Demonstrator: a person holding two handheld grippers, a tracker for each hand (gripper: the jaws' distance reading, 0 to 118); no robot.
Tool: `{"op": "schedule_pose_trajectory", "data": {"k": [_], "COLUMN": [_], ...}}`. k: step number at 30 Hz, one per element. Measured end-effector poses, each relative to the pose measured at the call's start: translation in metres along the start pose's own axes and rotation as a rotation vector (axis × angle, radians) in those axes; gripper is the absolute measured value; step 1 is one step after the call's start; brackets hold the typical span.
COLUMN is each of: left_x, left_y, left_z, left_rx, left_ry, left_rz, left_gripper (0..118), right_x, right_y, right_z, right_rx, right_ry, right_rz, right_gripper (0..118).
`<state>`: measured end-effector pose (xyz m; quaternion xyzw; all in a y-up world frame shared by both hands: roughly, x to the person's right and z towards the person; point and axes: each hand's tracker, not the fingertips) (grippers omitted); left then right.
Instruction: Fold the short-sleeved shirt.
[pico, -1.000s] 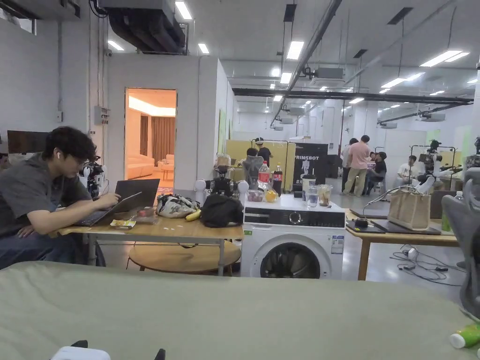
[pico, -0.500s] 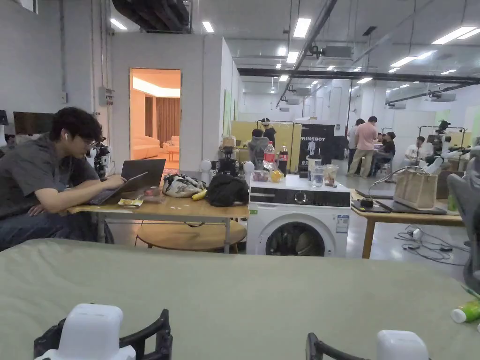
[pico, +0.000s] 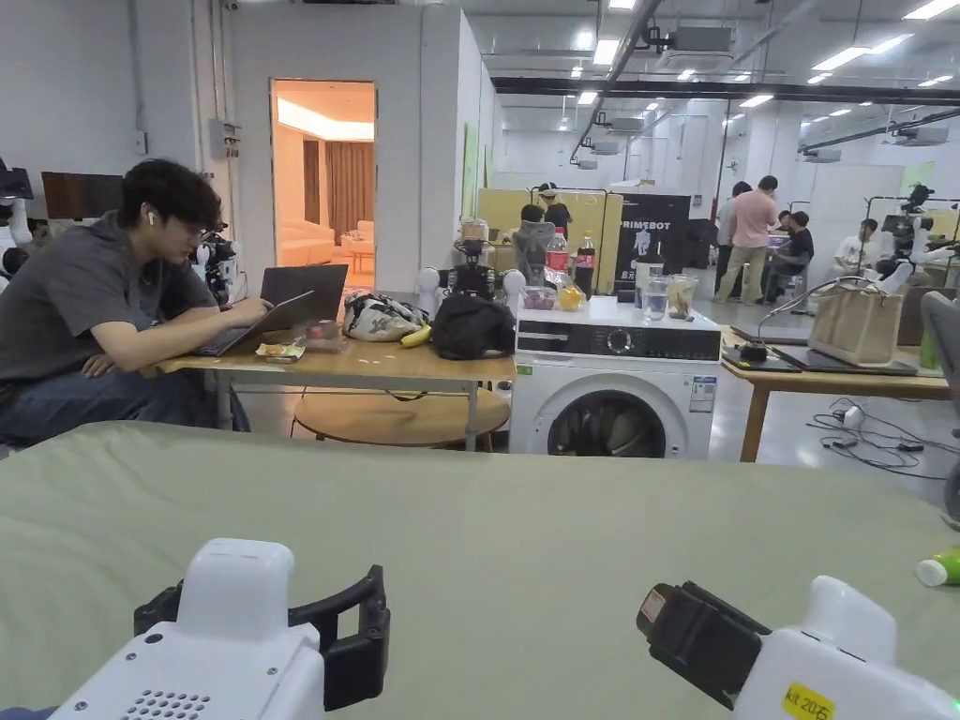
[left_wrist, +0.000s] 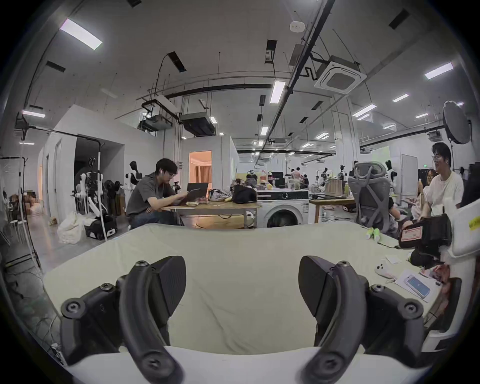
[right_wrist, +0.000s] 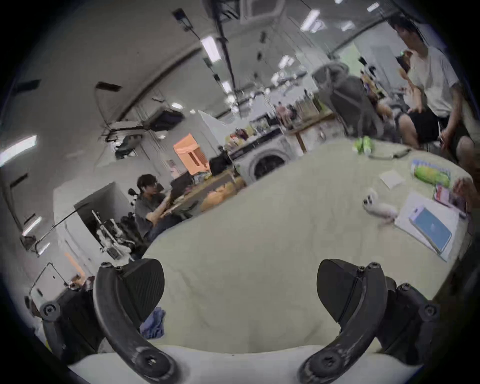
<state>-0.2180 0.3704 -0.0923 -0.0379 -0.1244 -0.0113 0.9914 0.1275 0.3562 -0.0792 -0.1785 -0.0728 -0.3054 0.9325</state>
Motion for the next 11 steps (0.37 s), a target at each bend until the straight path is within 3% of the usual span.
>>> {"op": "schedule_pose_trajectory", "data": {"k": [4, 6, 9, 11], "left_x": [0.003, 0.005, 0.008, 0.009], "left_y": [0.0, 0.0, -0.002, -0.003], "left_z": [0.001, 0.001, 0.0, 0.001], "left_rx": [0.009, 0.01, 0.003, -0.002], "left_ry": [-0.017, -0.027, -0.032, -0.046], "left_rz": [0.008, 0.0, -0.013, -0.008], "left_gripper": [90, 90, 90, 90], "right_x": [0.008, 0.006, -0.003, -0.007], "right_y": [-0.009, -0.016, -0.023, -0.026], "right_z": [0.001, 0.005, 0.006, 0.009], "right_rx": [0.05, 0.089, 0.158, 0.153], "right_ry": [0.112, 0.054, -0.008, -0.004], "right_rz": [0.008, 0.032, 0.149, 0.173], "right_gripper": [116, 116, 116, 116]}}
